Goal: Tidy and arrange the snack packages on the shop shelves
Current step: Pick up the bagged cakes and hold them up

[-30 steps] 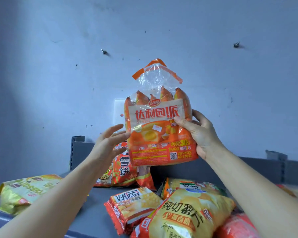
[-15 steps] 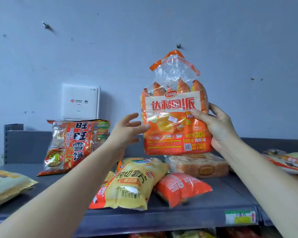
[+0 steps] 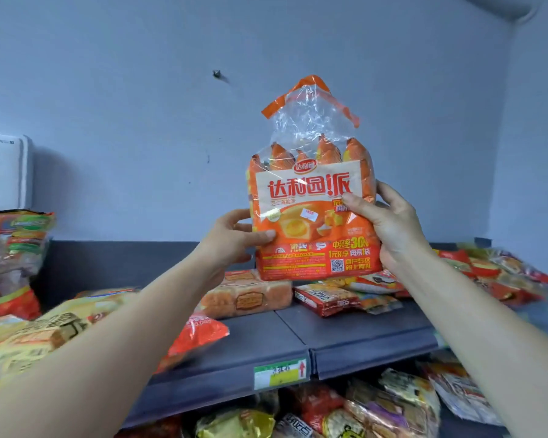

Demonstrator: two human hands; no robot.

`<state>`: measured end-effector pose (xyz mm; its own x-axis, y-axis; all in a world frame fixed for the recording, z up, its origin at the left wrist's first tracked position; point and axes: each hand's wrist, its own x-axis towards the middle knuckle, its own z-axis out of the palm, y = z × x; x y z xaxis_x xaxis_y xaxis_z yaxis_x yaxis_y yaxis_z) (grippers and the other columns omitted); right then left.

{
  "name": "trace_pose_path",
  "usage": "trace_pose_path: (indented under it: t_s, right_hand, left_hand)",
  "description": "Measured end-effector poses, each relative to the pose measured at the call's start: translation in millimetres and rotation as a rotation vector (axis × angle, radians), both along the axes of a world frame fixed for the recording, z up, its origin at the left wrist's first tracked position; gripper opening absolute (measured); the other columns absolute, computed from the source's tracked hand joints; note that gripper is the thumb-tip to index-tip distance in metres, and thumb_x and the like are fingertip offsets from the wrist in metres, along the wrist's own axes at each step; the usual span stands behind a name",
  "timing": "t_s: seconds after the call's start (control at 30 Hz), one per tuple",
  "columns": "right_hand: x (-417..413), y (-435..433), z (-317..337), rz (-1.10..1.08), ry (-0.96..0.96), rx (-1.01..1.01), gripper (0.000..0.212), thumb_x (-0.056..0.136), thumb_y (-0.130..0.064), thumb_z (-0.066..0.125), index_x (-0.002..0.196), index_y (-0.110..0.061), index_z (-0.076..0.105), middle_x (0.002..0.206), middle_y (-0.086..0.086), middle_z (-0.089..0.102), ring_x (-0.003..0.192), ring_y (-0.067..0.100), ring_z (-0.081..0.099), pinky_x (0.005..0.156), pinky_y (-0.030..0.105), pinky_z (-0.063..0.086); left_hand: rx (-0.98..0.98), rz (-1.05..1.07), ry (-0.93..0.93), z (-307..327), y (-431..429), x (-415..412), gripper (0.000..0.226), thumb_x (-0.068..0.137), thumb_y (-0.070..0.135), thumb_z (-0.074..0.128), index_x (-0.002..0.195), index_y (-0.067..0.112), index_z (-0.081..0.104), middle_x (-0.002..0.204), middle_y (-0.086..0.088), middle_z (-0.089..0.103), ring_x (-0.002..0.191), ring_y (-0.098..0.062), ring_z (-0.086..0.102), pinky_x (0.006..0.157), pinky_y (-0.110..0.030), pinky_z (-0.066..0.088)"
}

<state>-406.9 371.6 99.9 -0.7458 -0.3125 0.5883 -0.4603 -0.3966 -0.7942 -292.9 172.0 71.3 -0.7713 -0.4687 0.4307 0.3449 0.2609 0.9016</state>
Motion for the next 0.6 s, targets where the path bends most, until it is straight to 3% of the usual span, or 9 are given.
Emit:
trace_pose_path:
  t_s: [0.17, 0.3, 0.4, 0.6]
  right_hand:
    - [-51.1, 62.3, 4.2, -0.072, 0.032, 0.008, 0.054, 0.073, -0.019, 0.082, 0.122, -0.022, 0.06, 0.101, 0.004, 0.074, 0.085, 0.024, 0.073, 0.075, 0.047, 0.059]
    - [-93.5, 108.1, 6.1, -0.121, 0.037, 0.032, 0.059, 0.073, -0.023, 0.082, 0.126, -0.024, 0.057, 0.103, 0.001, 0.073, 0.084, 0.021, 0.073, 0.075, 0.045, 0.06]
    - [-120.2, 133.5, 2.1, -0.148, 0.019, 0.033, 0.061, 0.072, -0.023, 0.082, 0.128, -0.024, 0.057, 0.104, 0.001, 0.073, 0.084, 0.021, 0.073, 0.074, 0.045, 0.06]
    - [-169.5, 168.5, -13.8, -0.166, -0.022, 0.046, 0.049, 0.073, -0.02, 0.082, 0.115, -0.029, 0.058, 0.104, 0.002, 0.072, 0.084, 0.021, 0.073, 0.073, 0.042, 0.059]
  left_hand:
    - [-0.009, -0.005, -0.031, -15.1, 49.3, -63.7, 0.051, 0.079, 0.024, 0.077, 0.125, 0.019, 0.056, 0.107, 0.0, 0.067, 0.105, -0.016, 0.062, 0.086, -0.039, 0.047]
    - [-0.007, 0.029, -0.087, -33.3, 80.9, -108.3, 0.041, 0.082, 0.021, 0.075, 0.12, 0.015, 0.061, 0.105, -0.004, 0.065, 0.096, -0.014, 0.061, 0.079, -0.034, 0.051]
    - [0.024, 0.039, -0.109, -41.7, 101.5, -137.9, 0.04, 0.082, 0.02, 0.075, 0.119, 0.012, 0.062, 0.109, -0.008, 0.066, 0.096, -0.02, 0.062, 0.086, -0.041, 0.052]
    - [-0.023, -0.049, -0.167, -40.2, 138.4, -195.9, 0.04, 0.08, 0.025, 0.077, 0.116, 0.014, 0.064, 0.107, -0.005, 0.069, 0.102, -0.021, 0.064, 0.084, -0.039, 0.053]
